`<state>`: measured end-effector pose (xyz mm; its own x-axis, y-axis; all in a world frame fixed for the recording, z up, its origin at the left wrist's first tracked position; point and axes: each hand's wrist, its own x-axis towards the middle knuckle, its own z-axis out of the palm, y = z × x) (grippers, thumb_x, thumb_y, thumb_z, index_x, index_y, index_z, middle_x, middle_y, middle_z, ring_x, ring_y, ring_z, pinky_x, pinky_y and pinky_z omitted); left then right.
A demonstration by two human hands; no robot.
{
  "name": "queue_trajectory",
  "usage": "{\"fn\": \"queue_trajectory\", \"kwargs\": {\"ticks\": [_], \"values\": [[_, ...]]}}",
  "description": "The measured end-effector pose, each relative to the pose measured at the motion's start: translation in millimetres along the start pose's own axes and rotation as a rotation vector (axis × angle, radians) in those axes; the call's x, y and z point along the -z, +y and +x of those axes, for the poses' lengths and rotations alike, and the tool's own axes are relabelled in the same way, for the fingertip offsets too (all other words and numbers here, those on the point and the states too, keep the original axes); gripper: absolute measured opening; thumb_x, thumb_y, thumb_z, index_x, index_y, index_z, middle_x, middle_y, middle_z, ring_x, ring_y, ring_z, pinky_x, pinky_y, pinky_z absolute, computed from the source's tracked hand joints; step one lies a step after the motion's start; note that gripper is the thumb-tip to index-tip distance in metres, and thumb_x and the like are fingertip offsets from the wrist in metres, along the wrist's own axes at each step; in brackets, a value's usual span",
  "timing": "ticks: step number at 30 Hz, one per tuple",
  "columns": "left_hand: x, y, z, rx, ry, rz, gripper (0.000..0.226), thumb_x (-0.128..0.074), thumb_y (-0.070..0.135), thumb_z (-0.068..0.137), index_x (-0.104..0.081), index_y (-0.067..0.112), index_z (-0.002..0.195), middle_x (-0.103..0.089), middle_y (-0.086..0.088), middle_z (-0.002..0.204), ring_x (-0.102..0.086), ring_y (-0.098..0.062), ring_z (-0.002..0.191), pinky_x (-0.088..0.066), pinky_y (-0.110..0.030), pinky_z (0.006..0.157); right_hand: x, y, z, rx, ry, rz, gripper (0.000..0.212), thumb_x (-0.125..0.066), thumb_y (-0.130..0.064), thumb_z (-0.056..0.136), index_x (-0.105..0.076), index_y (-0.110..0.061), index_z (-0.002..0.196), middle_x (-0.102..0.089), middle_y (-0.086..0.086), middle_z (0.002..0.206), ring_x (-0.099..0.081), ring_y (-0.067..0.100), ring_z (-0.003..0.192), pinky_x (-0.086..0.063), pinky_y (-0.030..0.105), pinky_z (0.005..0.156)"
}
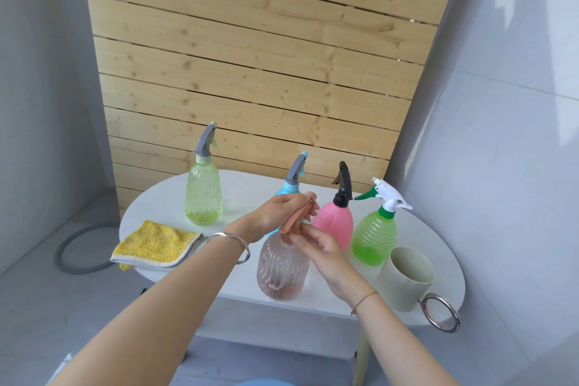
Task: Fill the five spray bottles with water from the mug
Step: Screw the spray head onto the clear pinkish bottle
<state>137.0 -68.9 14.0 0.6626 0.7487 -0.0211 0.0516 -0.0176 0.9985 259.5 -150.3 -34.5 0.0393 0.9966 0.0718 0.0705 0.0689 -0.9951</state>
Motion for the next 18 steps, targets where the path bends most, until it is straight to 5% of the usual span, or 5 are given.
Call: {"fn": "queue_trajectory", "kwargs": {"ticks": [6, 9, 11, 15, 18], "values": [[0, 1, -3, 0.009, -0.024, -0.02, 0.032, -0.048, 0.039, 0.101, -0.069, 0.017, 0.097, -0.067, 0.0, 0.102, -0.063, -0.008, 0.084, -0.051, -0.02, 0.07, -4, 7, 5, 0.011, 0.135, 0.045, 0.021, -0.076, -0.008, 0.078, -0.062, -0.016, 0.091, -0.072, -0.002, 0.099, -0.063, 0.013, 0.106, -0.045, 0.034, 0.102], [-1, 3, -5, 0.016, -0.021, -0.01, 0.032, -0.046, 0.039, 0.101, -0.069, 0.017, 0.099, -0.067, 0.002, 0.099, -0.061, -0.005, 0.066, -0.048, -0.016, 0.059, -4, 8, 2, 0.029, 0.024, 0.115, 0.029, -0.071, -0.014, 0.084, -0.063, -0.014, 0.112, -0.07, -0.003, 0.111, -0.061, 0.011, 0.114, -0.045, 0.027, 0.101], [0, 3, -5, 0.014, -0.027, 0.005, 0.033, -0.046, 0.04, 0.102, -0.07, 0.017, 0.099, -0.068, 0.003, 0.099, -0.064, -0.004, 0.076, -0.048, -0.015, 0.062, -1, 5, 1, 0.037, -0.029, 0.166, 0.026, -0.064, -0.009, 0.088, -0.064, -0.011, 0.115, -0.071, -0.003, 0.109, -0.065, 0.01, 0.107, -0.047, 0.02, 0.094], [2, 5, -3, 0.021, -0.018, 0.041, 0.041, -0.05, 0.039, 0.1, -0.071, 0.004, 0.104, -0.072, 0.0, 0.104, -0.066, -0.004, 0.086, -0.054, -0.02, 0.072, -9, 9, 7, 0.02, 0.158, 0.148, 0.026, -0.078, -0.008, 0.076, -0.064, -0.012, 0.098, -0.07, 0.002, 0.104, -0.061, 0.015, 0.112, -0.046, 0.032, 0.102], [9, 7, -12, -0.089, 0.017, 0.217, 0.048, -0.057, 0.043, 0.094, -0.07, 0.0, 0.11, -0.07, -0.001, 0.074, -0.066, 0.002, 0.086, -0.048, -0.016, 0.087, -11, 10, 8, 0.023, 0.136, 0.12, 0.026, -0.078, -0.013, 0.077, -0.063, -0.017, 0.098, -0.068, -0.002, 0.105, -0.058, 0.015, 0.118, -0.045, 0.03, 0.101]]}}
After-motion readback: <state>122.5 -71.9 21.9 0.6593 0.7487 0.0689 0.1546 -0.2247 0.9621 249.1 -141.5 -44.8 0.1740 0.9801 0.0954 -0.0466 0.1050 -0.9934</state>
